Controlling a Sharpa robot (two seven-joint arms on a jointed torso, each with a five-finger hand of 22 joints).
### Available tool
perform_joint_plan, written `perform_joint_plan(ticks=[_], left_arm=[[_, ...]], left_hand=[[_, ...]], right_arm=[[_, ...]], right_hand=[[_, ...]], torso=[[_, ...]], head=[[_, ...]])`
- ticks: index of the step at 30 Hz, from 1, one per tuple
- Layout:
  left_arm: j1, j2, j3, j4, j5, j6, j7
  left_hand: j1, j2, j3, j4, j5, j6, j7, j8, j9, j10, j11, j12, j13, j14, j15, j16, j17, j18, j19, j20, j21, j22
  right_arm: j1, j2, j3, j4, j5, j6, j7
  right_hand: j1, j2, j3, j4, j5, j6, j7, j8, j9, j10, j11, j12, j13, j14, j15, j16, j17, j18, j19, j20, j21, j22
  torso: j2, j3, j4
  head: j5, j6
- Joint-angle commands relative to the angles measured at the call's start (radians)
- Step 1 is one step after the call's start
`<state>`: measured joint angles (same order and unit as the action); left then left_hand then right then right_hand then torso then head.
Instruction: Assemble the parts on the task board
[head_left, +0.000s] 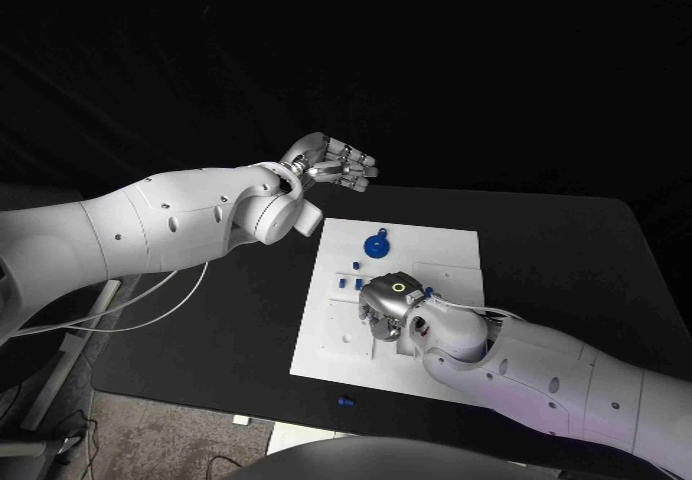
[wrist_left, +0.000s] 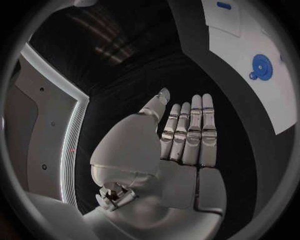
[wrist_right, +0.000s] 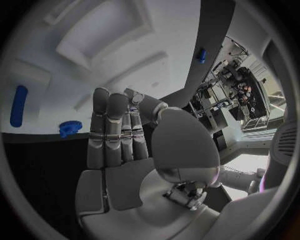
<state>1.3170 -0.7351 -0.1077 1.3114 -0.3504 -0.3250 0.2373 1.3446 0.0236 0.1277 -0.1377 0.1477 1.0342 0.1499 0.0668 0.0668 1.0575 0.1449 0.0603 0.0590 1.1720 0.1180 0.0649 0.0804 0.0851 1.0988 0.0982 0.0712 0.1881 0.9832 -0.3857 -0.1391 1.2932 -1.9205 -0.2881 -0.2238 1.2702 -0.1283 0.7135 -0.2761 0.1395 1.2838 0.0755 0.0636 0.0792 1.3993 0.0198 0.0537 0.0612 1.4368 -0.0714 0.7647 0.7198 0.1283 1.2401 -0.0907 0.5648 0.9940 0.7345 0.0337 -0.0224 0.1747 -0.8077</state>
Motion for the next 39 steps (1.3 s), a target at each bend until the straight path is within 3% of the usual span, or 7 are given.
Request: perform_joint_plan(ticks=[1,14,17,20,23,34,39], left_arm=[[0.001,0.001,0.001,0.001,0.003,0.008,0.005],[0.001,-0.001,0.001,0.0,0.003,0.009,0.005],[0.001,-0.002,0.001,0.0,0.003,0.009,0.005],[0.001,-0.004,0.001,0.001,0.003,0.009,0.005],[0.001,-0.005,0.001,0.001,0.003,0.008,0.005],[0.001,-0.008,0.001,0.003,0.003,0.007,0.005],[0.001,-0.009,0.001,0.003,0.003,0.008,0.005]], left_hand=[[-0.005,-0.003,0.001,0.004,-0.002,-0.009,-0.001,-0.003,0.0,-0.007,0.003,0.0,0.0,-0.009,0.001,-0.004,0.001,0.006,0.004,0.004,0.002,-0.001],[-0.005,-0.003,0.001,0.004,-0.002,-0.009,-0.001,-0.003,0.0,-0.007,0.003,0.0,0.0,-0.009,0.001,-0.004,0.001,0.006,0.004,0.004,0.002,-0.001],[-0.004,-0.003,0.0,0.004,-0.002,-0.009,-0.001,-0.003,0.0,-0.007,0.003,0.0,0.0,-0.009,0.001,-0.004,0.001,0.006,0.004,0.004,0.002,-0.003],[-0.003,-0.004,0.0,0.004,-0.002,-0.009,-0.001,-0.003,0.0,-0.008,0.003,0.0,0.0,-0.009,0.001,-0.004,0.001,0.006,0.005,0.004,0.002,-0.007],[-0.003,-0.004,0.0,0.004,-0.002,-0.009,-0.001,-0.003,0.0,-0.008,0.003,0.0,0.0,-0.009,0.001,-0.004,0.001,0.006,0.005,0.004,0.002,-0.007],[-0.003,-0.004,0.0,0.004,-0.002,-0.009,-0.001,-0.003,0.0,-0.008,0.003,0.0,0.0,-0.009,0.001,-0.004,0.001,0.006,0.005,0.004,0.002,-0.007],[-0.003,-0.004,0.0,0.004,-0.002,-0.009,-0.001,-0.003,0.0,-0.008,0.003,0.0,0.0,-0.009,0.001,-0.004,0.001,0.006,0.005,0.004,0.002,-0.007]], right_arm=[[-0.001,0.001,0.0,0.0,-0.013,0.004,0.0],[-0.001,-0.024,0.0,0.037,0.058,-0.042,0.033],[-0.001,-0.035,0.0,0.055,0.088,-0.046,0.054],[-0.001,-0.046,0.0,0.074,0.11,-0.047,0.07],[-0.001,-0.052,-0.001,0.084,0.122,-0.047,0.08],[0.0,-0.077,-0.001,0.113,0.165,-0.022,0.121],[0.0,-0.094,-0.001,0.13,0.19,0.012,0.155]], right_hand=[[-0.002,0.005,0.002,-0.004,0.006,0.005,-0.002,0.0,-0.001,-0.002,0.002,0.006,0.001,0.01,0.001,0.006,-0.001,0.01,0.004,0.0,-0.004,0.001],[-0.011,0.005,-0.007,0.001,0.007,-0.017,0.005,0.0,-0.002,-0.022,0.007,0.006,0.001,0.011,0.004,-0.006,-0.015,0.008,0.007,0.003,-0.032,0.017],[-0.018,0.006,-0.075,0.012,0.039,-0.046,0.011,0.0,-0.004,-0.04,0.009,0.005,0.001,0.013,0.007,-0.006,-0.017,0.006,0.012,0.008,-0.047,0.01],[-0.011,0.022,-0.14,0.016,0.032,-0.059,0.014,0.0,-0.005,-0.039,0.007,0.005,0.001,0.012,0.008,-0.005,-0.02,-0.002,0.022,0.01,-0.075,-0.005],[-0.014,0.024,-0.158,0.018,0.031,-0.064,0.015,0.0,-0.006,-0.034,0.004,0.006,0.001,0.013,0.007,-0.004,-0.02,-0.005,0.028,0.009,-0.085,-0.01],[-0.014,0.027,-0.243,0.015,0.058,-0.066,0.007,0.0,-0.009,0.051,-0.027,0.011,0.026,0.015,-0.01,0.012,-0.009,-0.032,0.065,-0.007,-0.131,-0.034],[-0.023,0.03,-0.32,0.021,0.097,-0.073,-0.002,0.0,-0.011,0.104,-0.046,0.063,0.189,0.016,-0.024,0.026,0.011,-0.055,0.09,-0.023,-0.163,-0.057]], torso=[[0.0,0.0001,-0.0003],[0.0,0.0,-0.0009],[0.0,-0.0005,-0.0011],[-0.001,-0.0007,-0.002],[-0.001,-0.0007,-0.0029],[0.0,0.0009,-0.0008],[0.0,0.0004,-0.0008]], head=[[0.0,0.0],[0.007,-0.006],[0.01,-0.008],[0.013,-0.01],[0.014,-0.011],[0.01,-0.014],[0.012,-0.016]])
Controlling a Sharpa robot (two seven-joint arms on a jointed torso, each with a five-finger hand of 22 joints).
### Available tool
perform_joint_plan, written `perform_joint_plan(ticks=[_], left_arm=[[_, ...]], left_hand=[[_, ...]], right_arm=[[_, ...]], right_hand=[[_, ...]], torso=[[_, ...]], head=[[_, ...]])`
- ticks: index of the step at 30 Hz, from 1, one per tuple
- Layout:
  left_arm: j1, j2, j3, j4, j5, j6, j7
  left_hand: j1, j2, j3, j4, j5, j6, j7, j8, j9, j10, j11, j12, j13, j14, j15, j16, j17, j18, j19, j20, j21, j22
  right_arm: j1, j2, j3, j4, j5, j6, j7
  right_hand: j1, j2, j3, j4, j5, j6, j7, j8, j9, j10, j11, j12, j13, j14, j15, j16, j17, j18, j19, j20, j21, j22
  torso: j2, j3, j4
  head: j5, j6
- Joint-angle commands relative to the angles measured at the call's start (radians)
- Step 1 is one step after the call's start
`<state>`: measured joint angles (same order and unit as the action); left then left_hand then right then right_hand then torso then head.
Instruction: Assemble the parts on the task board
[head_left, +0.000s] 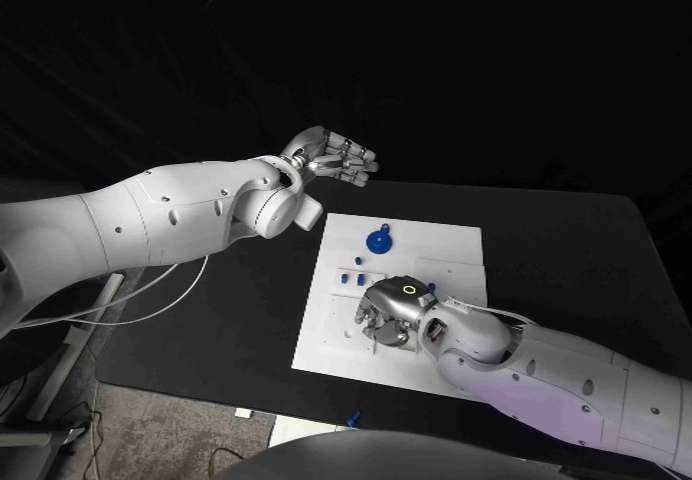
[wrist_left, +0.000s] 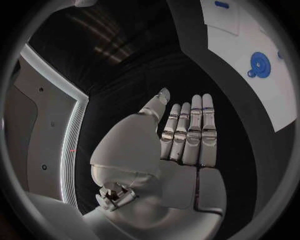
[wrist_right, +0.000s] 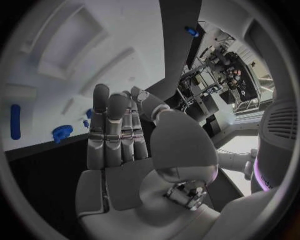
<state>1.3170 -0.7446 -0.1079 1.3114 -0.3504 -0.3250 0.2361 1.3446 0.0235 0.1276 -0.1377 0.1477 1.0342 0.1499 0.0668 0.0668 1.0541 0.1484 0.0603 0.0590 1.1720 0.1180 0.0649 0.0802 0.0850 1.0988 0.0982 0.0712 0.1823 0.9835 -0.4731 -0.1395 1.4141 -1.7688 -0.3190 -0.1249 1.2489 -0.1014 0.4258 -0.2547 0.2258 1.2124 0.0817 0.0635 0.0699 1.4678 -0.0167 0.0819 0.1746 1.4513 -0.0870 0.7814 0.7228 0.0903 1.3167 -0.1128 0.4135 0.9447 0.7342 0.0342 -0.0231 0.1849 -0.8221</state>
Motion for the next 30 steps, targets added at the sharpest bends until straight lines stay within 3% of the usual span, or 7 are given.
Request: perform_joint_plan(ticks=[1,9,15,22,27,30], left_arm=[[0.001,0.0,0.001,0.003,0.003,0.008,0.006],[0.001,-0.002,0.001,0.003,0.003,0.007,0.006],[0.001,-0.002,0.001,0.003,0.003,0.008,0.006],[0.001,-0.001,0.0,0.001,0.003,0.008,0.006],[0.001,0.002,0.0,-0.004,0.003,0.01,0.007],[0.001,0.005,0.0,-0.008,0.004,0.011,0.007]], left_hand=[[-0.003,-0.004,0.0,0.004,-0.002,-0.009,-0.001,-0.003,0.0,-0.004,0.0,0.0,0.0,-0.009,0.001,-0.004,0.001,0.006,0.005,0.004,0.002,-0.001],[-0.002,-0.004,-0.001,0.004,-0.003,-0.009,-0.001,-0.003,0.0,-0.004,-0.001,0.0,0.0,-0.009,0.001,-0.004,0.001,0.006,0.006,0.004,0.002,-0.004],[0.0,-0.005,-0.001,0.004,-0.004,-0.009,-0.001,-0.003,0.0,-0.004,-0.001,0.0,0.0,-0.009,0.001,-0.004,0.001,0.006,0.006,0.004,0.003,-0.007],[0.0,-0.005,-0.001,0.004,-0.004,-0.009,-0.001,-0.003,0.0,-0.004,-0.001,0.0,0.0,-0.009,0.001,-0.004,0.001,0.006,0.006,0.004,0.003,-0.007],[0.0,-0.005,-0.001,0.004,-0.004,-0.009,-0.001,-0.003,0.0,-0.004,-0.001,0.0,0.0,-0.009,0.001,-0.004,0.001,0.006,0.006,0.004,0.003,-0.007],[0.0,-0.005,-0.001,0.004,-0.004,-0.009,-0.001,-0.003,0.0,-0.004,-0.001,0.0,0.0,-0.009,0.001,-0.004,0.001,0.006,0.006,0.004,0.003,-0.007]], right_arm=[[0.0,-0.011,0.0,0.012,0.043,0.052,0.065],[0.0,-0.029,-0.003,0.029,0.063,0.129,0.117],[0.0,-0.035,-0.017,0.042,0.058,0.154,0.139],[0.0,-0.038,-0.044,0.06,0.039,0.19,0.16],[0.0,-0.037,-0.075,0.07,0.024,0.214,0.168],[0.0,-0.035,-0.086,0.072,0.016,0.221,0.17]], right_hand=[[-0.001,0.008,-0.051,-0.001,0.015,-0.006,-0.008,0.0,-0.002,0.03,-0.012,0.066,0.115,0.002,-0.008,0.019,0.018,-0.019,0.019,-0.002,-0.015,-0.009],[0.002,0.036,-0.192,-0.001,0.029,-0.021,-0.014,-0.001,-0.002,-0.075,-0.022,0.32,0.419,-0.018,-0.011,0.081,0.108,-0.03,0.034,-0.004,-0.027,0.001],[0.015,0.07,-0.304,0.001,0.01,-0.027,-0.011,-0.001,-0.002,-0.154,-0.019,0.492,0.605,-0.019,-0.006,0.168,0.246,-0.028,0.036,0.001,-0.031,0.02],[0.014,0.092,-0.351,-0.014,0.013,-0.022,-0.013,-0.002,-0.005,-0.2,-0.015,0.645,0.73,-0.007,0.001,0.201,0.336,-0.016,0.034,0.012,-0.032,0.059],[0.016,0.098,-0.353,-0.021,0.018,-0.028,-0.011,-0.002,-0.005,-0.205,-0.013,0.671,0.75,-0.005,0.002,0.2,0.349,-0.014,0.034,0.014,-0.036,0.071],[0.019,0.101,-0.35,-0.022,0.012,-0.033,-0.011,-0.001,-0.006,-0.202,-0.013,0.683,0.759,-0.004,0.003,0.202,0.353,-0.013,0.034,0.014,-0.036,0.075]], torso=[[0.0,-0.0003,-0.0001],[0.0,0.0006,-0.001],[-0.001,0.0007,-0.0006],[-0.001,0.0001,-0.0003],[-0.002,0.001,0.0004],[-0.002,0.0013,0.0003]], head=[[0.002,-0.003],[0.008,-0.006],[0.012,-0.011],[0.021,-0.021],[0.029,-0.037],[0.038,-0.048]])
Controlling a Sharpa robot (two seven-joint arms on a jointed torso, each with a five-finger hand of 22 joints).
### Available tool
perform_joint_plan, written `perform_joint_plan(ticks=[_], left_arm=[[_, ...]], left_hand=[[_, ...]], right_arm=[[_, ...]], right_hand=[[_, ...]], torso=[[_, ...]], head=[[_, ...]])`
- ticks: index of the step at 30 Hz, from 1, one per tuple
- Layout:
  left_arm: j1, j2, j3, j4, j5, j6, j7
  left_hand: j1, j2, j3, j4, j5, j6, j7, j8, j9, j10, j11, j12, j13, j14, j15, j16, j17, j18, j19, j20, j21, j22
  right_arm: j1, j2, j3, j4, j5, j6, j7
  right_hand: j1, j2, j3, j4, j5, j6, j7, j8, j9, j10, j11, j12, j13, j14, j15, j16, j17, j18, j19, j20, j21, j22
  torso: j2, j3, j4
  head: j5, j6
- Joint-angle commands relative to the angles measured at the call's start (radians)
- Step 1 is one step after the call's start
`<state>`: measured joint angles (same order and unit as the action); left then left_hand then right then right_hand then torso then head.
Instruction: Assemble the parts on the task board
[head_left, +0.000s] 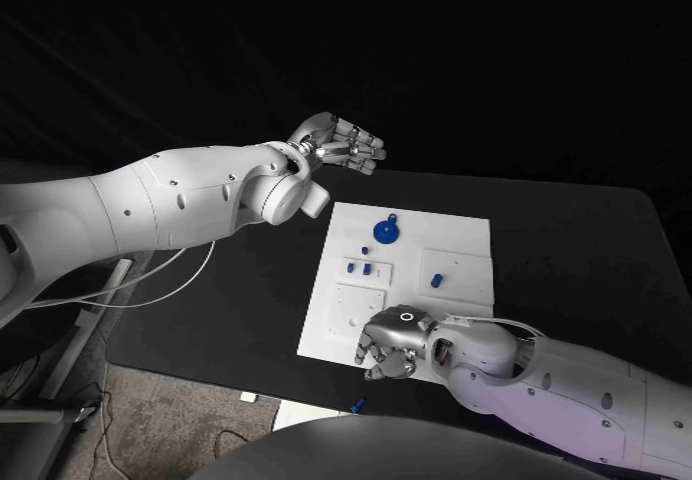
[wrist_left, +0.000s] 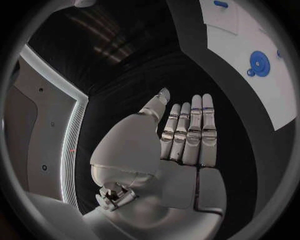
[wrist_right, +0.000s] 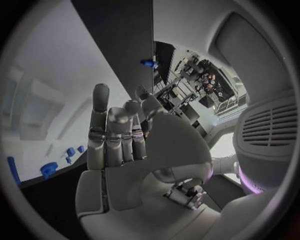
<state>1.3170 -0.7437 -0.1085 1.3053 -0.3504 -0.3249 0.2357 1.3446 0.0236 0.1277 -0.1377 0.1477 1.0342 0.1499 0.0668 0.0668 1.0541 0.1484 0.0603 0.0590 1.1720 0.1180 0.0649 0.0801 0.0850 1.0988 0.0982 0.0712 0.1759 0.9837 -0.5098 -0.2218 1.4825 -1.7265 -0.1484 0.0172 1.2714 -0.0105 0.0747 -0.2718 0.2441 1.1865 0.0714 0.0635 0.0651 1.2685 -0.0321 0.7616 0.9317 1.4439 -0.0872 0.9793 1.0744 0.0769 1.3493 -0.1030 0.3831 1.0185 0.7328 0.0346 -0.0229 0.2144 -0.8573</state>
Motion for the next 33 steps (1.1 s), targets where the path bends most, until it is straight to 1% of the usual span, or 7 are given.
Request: perform_joint_plan(ticks=[1,7,13,20,25,28,33], left_arm=[[0.001,0.005,0.0,-0.004,0.004,0.011,0.008],[0.001,0.019,-0.001,-0.024,0.007,0.013,0.01],[0.0,0.033,-0.003,-0.044,0.01,0.017,0.012],[-0.002,0.039,-0.005,-0.052,0.012,0.02,0.012],[-0.003,0.04,-0.006,-0.053,0.013,0.021,0.012],[-0.003,0.039,-0.006,-0.053,0.013,0.022,0.012],[-0.003,0.038,-0.006,-0.051,0.013,0.023,0.011]], left_hand=[[0.0,-0.005,-0.001,0.004,-0.004,-0.009,-0.001,-0.003,0.0,-0.004,-0.001,0.0,0.0,-0.009,0.001,-0.004,0.001,0.006,0.006,0.004,0.003,-0.001],[0.0,-0.005,-0.001,0.004,-0.004,-0.009,-0.001,-0.003,0.0,-0.004,-0.001,0.0,0.0,-0.009,0.001,-0.004,0.001,0.006,0.006,0.004,0.003,-0.001],[-0.001,-0.003,-0.002,0.006,-0.005,-0.008,-0.002,-0.003,0.0,-0.004,-0.001,0.0,0.0,-0.009,0.001,-0.004,0.001,0.006,0.007,0.004,0.003,-0.006],[-0.001,-0.002,-0.002,0.006,-0.004,-0.009,-0.002,-0.003,0.0,-0.004,-0.001,0.0,0.0,-0.01,0.002,-0.004,0.001,0.006,0.007,0.004,0.003,-0.008],[-0.001,-0.002,-0.002,0.006,-0.004,-0.009,-0.002,-0.003,0.0,-0.004,-0.001,0.0,0.0,-0.01,0.002,-0.004,0.001,0.006,0.007,0.004,0.003,-0.008],[-0.001,-0.002,-0.002,0.006,-0.004,-0.009,-0.002,-0.003,0.0,-0.004,-0.001,0.0,0.0,-0.01,0.002,-0.004,0.001,0.006,0.007,0.004,0.003,-0.008],[-0.001,-0.002,-0.002,0.006,-0.004,-0.009,-0.002,-0.003,0.0,-0.004,-0.001,0.0,0.0,-0.01,0.002,-0.004,0.001,0.006,0.007,0.004,0.003,-0.008]], right_arm=[[0.0,0.002,-0.006,0.003,-0.028,0.053,0.028],[-0.001,0.01,-0.02,-0.001,-0.033,0.083,0.041],[-0.003,0.022,-0.024,-0.007,-0.054,0.099,0.049],[-0.014,0.033,-0.025,-0.01,-0.094,0.09,0.045],[-0.024,0.038,-0.025,-0.013,-0.115,0.087,0.034],[-0.031,0.04,-0.025,-0.015,-0.125,0.086,0.027],[-0.043,0.039,-0.025,-0.018,-0.134,0.086,0.022]], right_hand=[[-0.003,0.01,0.001,-0.005,-0.006,-0.007,0.0,-0.001,-0.001,-0.003,0.002,0.003,0.002,0.004,0.003,0.004,0.001,0.0,0.002,0.005,-0.005,0.001],[0.003,0.013,0.015,-0.01,0.01,-0.012,0.002,-0.002,-0.001,-0.006,0.003,0.007,0.006,0.004,0.003,0.004,0.007,0.002,0.0,0.005,-0.008,0.011],[0.009,0.005,0.031,-0.012,0.015,-0.02,0.002,-0.002,-0.001,-0.007,0.002,0.01,0.007,0.005,0.003,0.001,0.012,0.004,-0.002,0.006,-0.01,0.027],[0.023,-0.01,0.047,-0.01,0.012,-0.022,0.003,-0.001,-0.001,-0.004,0.003,0.014,0.01,0.006,0.005,0.005,0.019,0.007,-0.001,0.007,-0.011,0.043],[0.022,-0.02,0.05,-0.013,0.026,-0.028,0.005,-0.002,-0.002,-0.003,0.002,0.016,0.011,0.007,0.004,0.006,0.021,0.009,-0.001,0.008,-0.013,0.049],[0.023,-0.041,0.044,-0.012,0.038,-0.054,0.01,-0.002,-0.002,-0.004,0.005,0.013,0.009,0.006,0.005,0.004,0.022,0.009,0.0,0.008,-0.016,0.052],[0.027,-0.054,0.018,-0.01,0.048,-0.09,0.024,-0.001,-0.001,-0.011,0.016,0.01,0.004,0.001,0.009,0.002,0.024,0.009,0.002,0.01,-0.026,0.053]], torso=[[0.0,0.0011,-0.0001],[-0.003,-0.0003,-0.0003],[-0.009,-0.0011,-0.0007],[-0.011,-0.0007,0.0009],[-0.009,-0.0016,0.0017],[-0.009,-0.0013,0.0008],[-0.008,-0.0006,0.0005]], head=[[0.011,-0.015],[0.024,-0.015],[0.037,-0.015],[0.043,-0.015],[0.045,-0.015],[0.046,-0.015],[0.044,-0.015]])
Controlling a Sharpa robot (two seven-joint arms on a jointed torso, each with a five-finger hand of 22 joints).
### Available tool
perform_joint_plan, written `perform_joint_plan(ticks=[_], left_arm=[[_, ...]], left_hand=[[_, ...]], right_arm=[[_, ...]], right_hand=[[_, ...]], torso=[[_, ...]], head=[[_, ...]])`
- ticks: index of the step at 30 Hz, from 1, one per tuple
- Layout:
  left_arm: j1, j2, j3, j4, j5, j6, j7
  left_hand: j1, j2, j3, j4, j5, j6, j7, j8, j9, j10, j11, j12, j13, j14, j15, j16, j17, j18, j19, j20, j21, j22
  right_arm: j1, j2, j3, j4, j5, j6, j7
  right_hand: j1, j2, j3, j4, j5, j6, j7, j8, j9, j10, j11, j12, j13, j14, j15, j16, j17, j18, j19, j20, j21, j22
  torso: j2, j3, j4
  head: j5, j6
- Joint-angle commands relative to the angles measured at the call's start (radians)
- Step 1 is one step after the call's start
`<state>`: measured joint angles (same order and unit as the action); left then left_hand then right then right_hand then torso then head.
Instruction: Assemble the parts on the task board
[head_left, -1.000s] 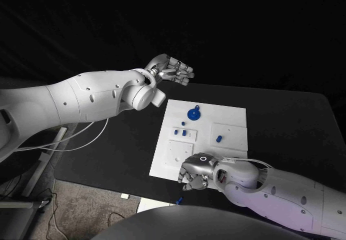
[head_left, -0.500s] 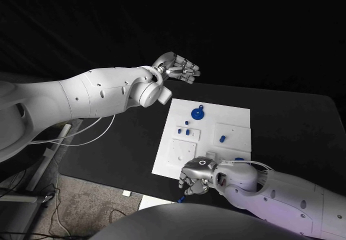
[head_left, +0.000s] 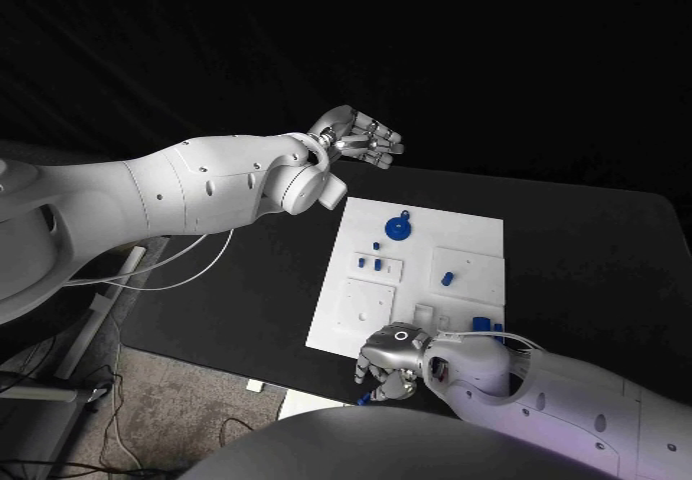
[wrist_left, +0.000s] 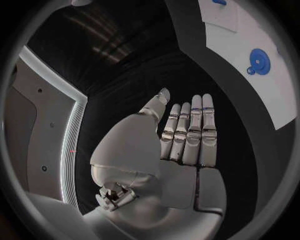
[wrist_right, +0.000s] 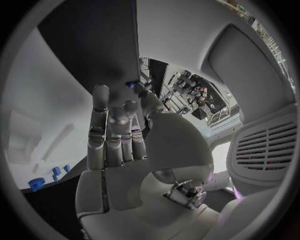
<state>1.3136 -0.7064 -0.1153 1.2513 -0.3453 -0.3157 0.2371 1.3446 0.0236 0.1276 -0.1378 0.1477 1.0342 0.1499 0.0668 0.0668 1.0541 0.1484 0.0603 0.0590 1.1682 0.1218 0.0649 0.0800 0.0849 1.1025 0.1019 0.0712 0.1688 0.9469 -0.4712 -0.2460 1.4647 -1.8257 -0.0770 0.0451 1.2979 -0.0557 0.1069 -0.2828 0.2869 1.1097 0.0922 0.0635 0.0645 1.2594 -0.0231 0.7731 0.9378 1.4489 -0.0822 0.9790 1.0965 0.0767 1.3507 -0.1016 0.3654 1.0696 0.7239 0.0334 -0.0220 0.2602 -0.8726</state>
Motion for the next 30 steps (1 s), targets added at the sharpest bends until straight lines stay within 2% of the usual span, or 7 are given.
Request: perform_joint_plan(ticks=[1,7,12,30], left_arm=[[0.0,0.001,0.0,0.003,0.008,0.014,0.01],[0.0,0.0,0.0,0.004,0.008,0.015,0.009],[0.0,-0.001,0.0,0.004,0.008,0.015,0.009],[0.0,-0.005,-0.001,0.007,0.008,0.016,0.008]], left_hand=[[-0.001,-0.002,-0.002,0.006,-0.004,-0.009,-0.002,-0.003,0.0,-0.004,-0.001,0.0,0.0,-0.006,-0.002,-0.004,0.001,0.006,0.004,0.0,0.003,-0.001],[-0.002,-0.001,-0.003,0.006,-0.005,-0.009,-0.001,-0.003,0.0,-0.004,-0.001,0.0,0.0,-0.006,-0.002,-0.004,0.002,0.006,0.004,0.001,0.003,-0.005],[-0.002,-0.001,-0.003,0.006,-0.005,-0.009,-0.001,-0.003,0.0,-0.004,-0.001,0.0,0.0,-0.006,-0.002,-0.004,0.002,0.006,0.004,0.001,0.003,-0.005],[-0.002,-0.001,-0.003,0.006,-0.005,-0.009,-0.001,-0.003,0.0,-0.004,-0.001,0.0,0.0,-0.006,-0.002,-0.004,0.002,0.006,0.004,0.001,0.003,-0.005]], right_arm=[[-0.008,0.001,0.0,-0.001,-0.035,0.014,-0.006],[-0.021,0.0,0.0,-0.006,-0.038,0.01,-0.008],[-0.029,0.0,0.0,-0.012,-0.041,0.001,-0.008],[-0.046,0.002,0.0,-0.029,-0.056,-0.045,0.0]], right_hand=[[0.001,-0.01,-0.016,0.001,0.005,-0.015,0.003,-0.001,-0.001,-0.002,0.007,-0.001,-0.002,-0.004,0.004,0.003,0.002,0.009,0.0,0.008,-0.009,0.002],[0.007,-0.007,-0.053,0.002,0.005,-0.025,0.005,-0.001,0.0,-0.009,0.008,0.0,-0.008,-0.006,0.006,0.002,0.005,0.007,0.005,0.009,-0.025,0.007],[0.01,-0.002,-0.062,0.003,-0.003,-0.009,0.001,0.0,0.001,-0.008,0.007,0.009,-0.004,-0.005,0.006,0.004,0.008,0.007,0.007,0.009,-0.029,0.011],[0.018,0.027,-0.056,0.001,-0.015,0.095,-0.025,0.0,0.005,0.012,-0.008,0.045,0.023,0.003,-0.003,0.026,0.03,0.004,0.014,0.002,-0.031,0.033]], torso=[[0.001,0.0008,-0.0004],[0.002,0.0012,0.0],[0.002,0.0005,-0.0001],[0.005,-0.002,0.0021]], head=[[-0.002,0.0],[-0.003,0.0],[-0.004,0.0],[-0.003,0.0]])
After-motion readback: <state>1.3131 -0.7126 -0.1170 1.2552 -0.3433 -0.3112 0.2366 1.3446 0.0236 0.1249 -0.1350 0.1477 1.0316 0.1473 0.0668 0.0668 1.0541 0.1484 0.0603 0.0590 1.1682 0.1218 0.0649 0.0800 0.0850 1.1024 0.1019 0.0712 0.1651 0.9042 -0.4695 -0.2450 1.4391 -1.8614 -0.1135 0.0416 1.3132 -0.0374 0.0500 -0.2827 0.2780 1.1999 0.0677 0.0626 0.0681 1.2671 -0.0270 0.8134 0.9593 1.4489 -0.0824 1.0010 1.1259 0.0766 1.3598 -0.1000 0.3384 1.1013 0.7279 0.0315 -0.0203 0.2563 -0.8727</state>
